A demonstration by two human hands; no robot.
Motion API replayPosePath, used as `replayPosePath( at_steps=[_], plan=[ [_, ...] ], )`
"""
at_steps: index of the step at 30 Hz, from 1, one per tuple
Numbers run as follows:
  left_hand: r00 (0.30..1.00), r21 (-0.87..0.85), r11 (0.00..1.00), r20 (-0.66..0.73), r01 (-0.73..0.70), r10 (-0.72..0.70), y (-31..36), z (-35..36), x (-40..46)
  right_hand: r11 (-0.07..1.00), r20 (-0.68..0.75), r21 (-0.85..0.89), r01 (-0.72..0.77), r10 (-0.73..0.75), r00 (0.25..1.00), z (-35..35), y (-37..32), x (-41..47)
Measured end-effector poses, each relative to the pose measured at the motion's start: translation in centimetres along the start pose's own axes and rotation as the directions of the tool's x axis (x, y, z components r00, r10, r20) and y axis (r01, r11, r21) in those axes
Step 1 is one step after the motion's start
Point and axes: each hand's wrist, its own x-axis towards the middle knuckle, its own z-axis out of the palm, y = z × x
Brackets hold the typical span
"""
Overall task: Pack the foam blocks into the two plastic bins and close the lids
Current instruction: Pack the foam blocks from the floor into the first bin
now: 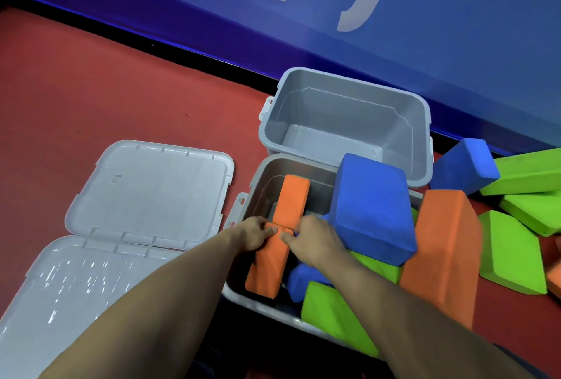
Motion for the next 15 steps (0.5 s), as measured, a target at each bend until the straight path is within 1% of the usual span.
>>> replayPosePath(
  at_steps=[2, 3, 5, 7, 8, 9, 10, 11, 12, 13, 14, 15],
  plan=[
    [1.000, 0.022, 1.000, -0.004, 0.010, -0.010, -0.1, 0.3, 0.4, 0.995, -0.061, -0.012, 0.103, -0.103, 0.993, -2.3, -0.1, -0.4],
    [1.000, 0.012, 1.000, -0.001, 0.021, -0.021, -0.2, 0.4, 0.6, 0.989, -0.085, 0.020, 0.145, -0.143, 0.986, -3.7, -0.4, -0.9],
    [0.999, 0.040, 0.999, 0.011, 0.036, -0.037, -0.5, 0.6, 1.1, 0.965, -0.144, 0.147, 0.215, -0.194, 0.970, -6.4, -0.6, -1.7],
    [0.998, 0.087, 0.995, 0.008, 0.054, -0.055, -0.7, 0.7, 1.6, 0.945, -0.229, 0.207, 0.254, -0.206, 0.951, -8.9, -0.6, -2.5],
    [0.997, 0.091, 0.993, 0.004, 0.070, -0.071, -0.6, 0.8, 1.7, 0.947, -0.293, 0.184, 0.264, -0.203, 0.934, -9.9, -0.3, -2.6],
    [0.996, 0.087, 0.993, -0.001, 0.084, -0.085, -0.6, 0.9, 2.0, 0.959, -0.362, 0.115, 0.259, -0.202, 0.910, -10.7, 0.2, -2.5],
    [0.995, 0.089, 0.991, -0.009, 0.096, -0.096, -0.5, 1.0, 2.0, 0.975, -0.400, 0.019, 0.222, -0.196, 0.895, -11.2, 1.0, -2.2],
    [0.994, 0.086, 0.991, -0.018, 0.105, -0.104, -0.5, 1.1, 2.2, 0.987, -0.378, -0.065, 0.145, -0.159, 0.912, -11.5, 2.0, -1.7],
    [0.993, 0.079, 0.990, -0.021, 0.115, -0.114, -0.2, 1.2, 2.2, 0.993, -0.302, -0.113, 0.042, -0.075, 0.950, -11.5, 3.0, -1.3],
    [0.990, 0.073, 0.988, -0.011, 0.139, -0.138, 0.1, 1.3, 2.4, 0.989, -0.196, -0.140, -0.056, 0.028, 0.980, -11.3, 4.0, -1.1],
    [0.984, 0.065, 0.982, 0.004, 0.175, -0.175, 0.5, 1.3, 2.2, 0.979, -0.075, -0.158, -0.131, 0.120, 0.990, -10.7, 4.8, -0.8],
    [0.976, 0.053, 0.975, 0.024, 0.214, -0.216, 0.9, 1.3, 2.0, 0.969, 0.038, -0.171, -0.176, 0.185, 0.982, -9.9, 5.5, -0.6]
  ],
)
